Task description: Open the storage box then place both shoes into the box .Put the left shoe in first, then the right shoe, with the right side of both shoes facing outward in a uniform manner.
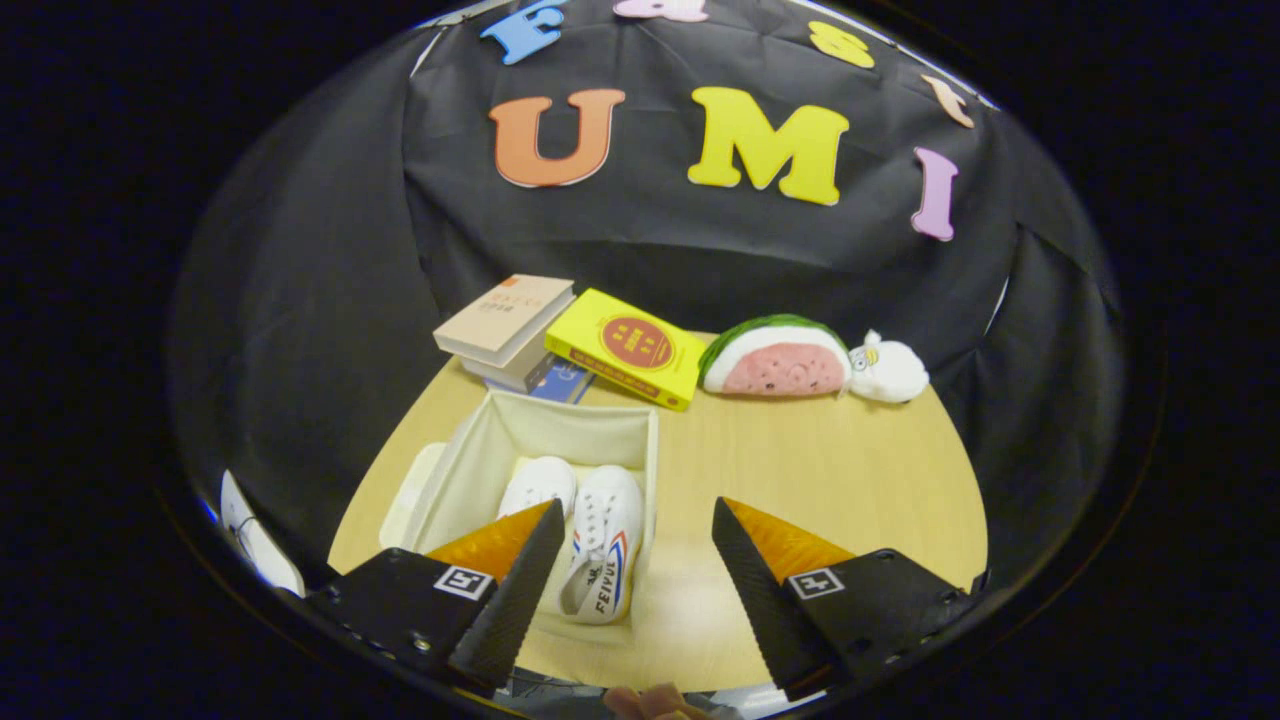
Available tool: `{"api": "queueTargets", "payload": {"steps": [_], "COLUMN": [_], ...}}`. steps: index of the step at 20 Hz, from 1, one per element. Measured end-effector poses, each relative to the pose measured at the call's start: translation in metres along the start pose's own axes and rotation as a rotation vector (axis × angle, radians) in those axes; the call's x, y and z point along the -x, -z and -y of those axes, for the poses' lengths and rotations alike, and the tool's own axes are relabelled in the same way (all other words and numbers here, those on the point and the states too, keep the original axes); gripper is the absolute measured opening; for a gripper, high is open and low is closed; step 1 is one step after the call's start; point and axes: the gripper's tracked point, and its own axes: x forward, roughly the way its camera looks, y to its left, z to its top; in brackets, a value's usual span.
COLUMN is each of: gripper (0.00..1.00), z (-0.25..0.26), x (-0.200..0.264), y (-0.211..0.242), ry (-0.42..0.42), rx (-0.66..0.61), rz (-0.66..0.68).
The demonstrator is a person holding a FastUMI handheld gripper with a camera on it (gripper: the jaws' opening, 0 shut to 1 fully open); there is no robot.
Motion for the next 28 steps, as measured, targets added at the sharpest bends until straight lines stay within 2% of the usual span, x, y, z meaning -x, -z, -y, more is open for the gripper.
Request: {"api": "queueTargets", "payload": {"steps": [1,6,14,20,23,28], "gripper": [0.94,0.94,0.96,0.96,0.96,0.96], "z": [0.003,0.039,0.110,0.158,0.169,0.202], "x": [0.005,0.070,0.168,0.209,0.217,0.213], "y": [-0.013,-0.065,-0.117,-0.122,-0.111,-0.093], "ry": [0.002,0.043,0.054,0.043,0.004,0.021], "rx": [-0.002,-0.022,-0.007,-0.005,-0.008,-0.045], "rz": [0.050,0.227,0.466,0.559,0.556,0.528]}}
